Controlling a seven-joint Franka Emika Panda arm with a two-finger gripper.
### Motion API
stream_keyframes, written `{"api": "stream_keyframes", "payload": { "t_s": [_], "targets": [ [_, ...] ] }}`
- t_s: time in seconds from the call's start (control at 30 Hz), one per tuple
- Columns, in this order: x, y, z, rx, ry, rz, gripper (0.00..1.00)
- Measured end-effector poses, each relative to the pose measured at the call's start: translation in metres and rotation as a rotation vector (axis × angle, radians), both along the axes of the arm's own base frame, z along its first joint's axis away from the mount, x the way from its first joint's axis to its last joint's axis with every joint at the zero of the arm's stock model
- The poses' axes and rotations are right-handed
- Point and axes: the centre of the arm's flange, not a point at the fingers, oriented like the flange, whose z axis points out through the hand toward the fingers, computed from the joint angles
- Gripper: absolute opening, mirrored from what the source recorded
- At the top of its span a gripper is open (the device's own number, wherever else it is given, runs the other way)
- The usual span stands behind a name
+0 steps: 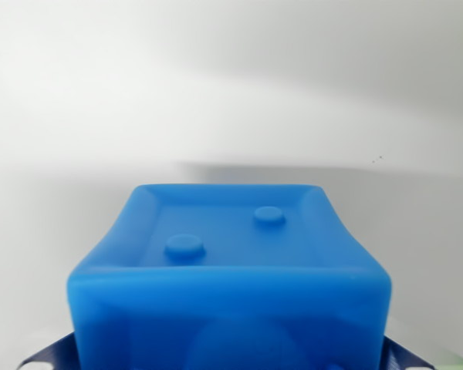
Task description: Stack cube
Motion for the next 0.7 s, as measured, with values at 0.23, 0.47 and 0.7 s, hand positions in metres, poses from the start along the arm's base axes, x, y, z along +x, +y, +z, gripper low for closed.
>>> {"api": "stream_keyframes", "payload": {
  "t_s": [0.23,0.47,0.7],
  "targets": [
    [0.001,0.0,0.021,0.002,-0.003,-0.001,0.0],
    [0.001,-0.001,0.039,0.003,-0.005,-0.004,0.0],
    [0.006,-0.008,0.046,0.0,-0.002,-0.036,0.0]
  ]
}}
